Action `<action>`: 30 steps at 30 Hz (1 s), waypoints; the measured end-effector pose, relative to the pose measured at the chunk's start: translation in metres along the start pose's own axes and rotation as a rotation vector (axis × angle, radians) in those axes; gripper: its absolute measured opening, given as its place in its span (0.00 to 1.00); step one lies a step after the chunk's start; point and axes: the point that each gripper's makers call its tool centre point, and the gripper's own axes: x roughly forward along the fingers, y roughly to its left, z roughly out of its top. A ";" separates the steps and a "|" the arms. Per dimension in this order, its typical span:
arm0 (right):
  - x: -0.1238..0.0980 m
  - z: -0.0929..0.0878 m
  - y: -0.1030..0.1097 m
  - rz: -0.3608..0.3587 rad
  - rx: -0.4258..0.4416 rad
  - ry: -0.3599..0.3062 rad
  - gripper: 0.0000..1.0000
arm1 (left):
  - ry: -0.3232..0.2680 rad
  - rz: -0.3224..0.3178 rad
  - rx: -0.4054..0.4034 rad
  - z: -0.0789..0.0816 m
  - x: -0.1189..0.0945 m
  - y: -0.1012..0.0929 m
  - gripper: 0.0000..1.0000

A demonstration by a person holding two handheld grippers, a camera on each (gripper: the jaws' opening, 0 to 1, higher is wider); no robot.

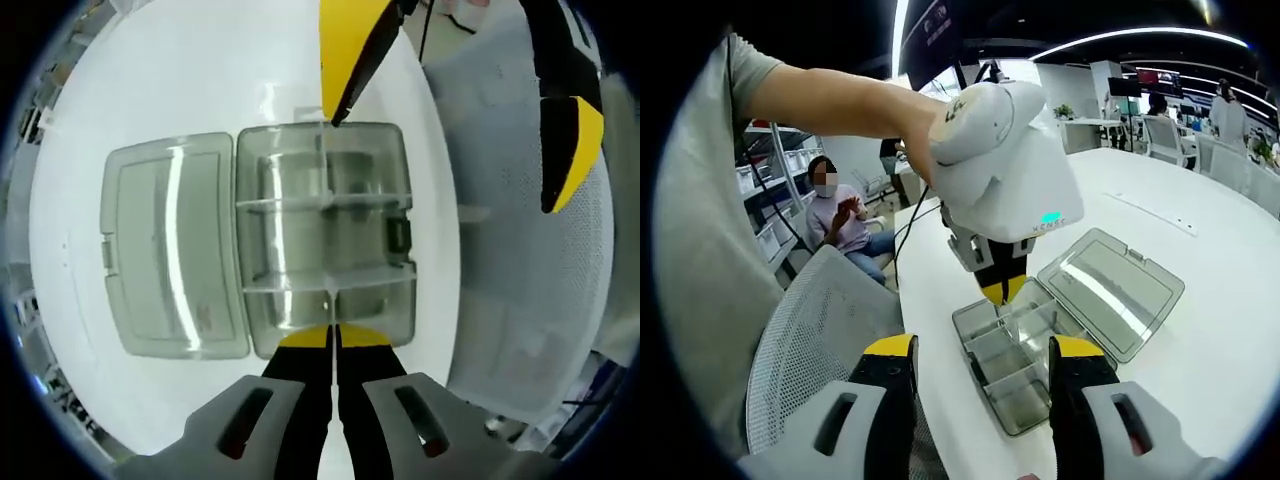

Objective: Insert the divider into the dual guide fixture by aligning both edges with the guide slots and pushing it downward to the bottom, including one-sided entry, uneven engagement, binding, and posture correction.

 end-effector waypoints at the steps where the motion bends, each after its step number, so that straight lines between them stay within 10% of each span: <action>1: 0.000 0.000 0.000 0.000 0.000 0.000 0.49 | 0.003 0.000 0.003 0.000 0.001 0.000 0.00; 30: -0.003 -0.007 0.001 -0.004 0.009 0.012 0.50 | -0.004 -0.015 -0.016 -0.001 0.011 -0.001 0.00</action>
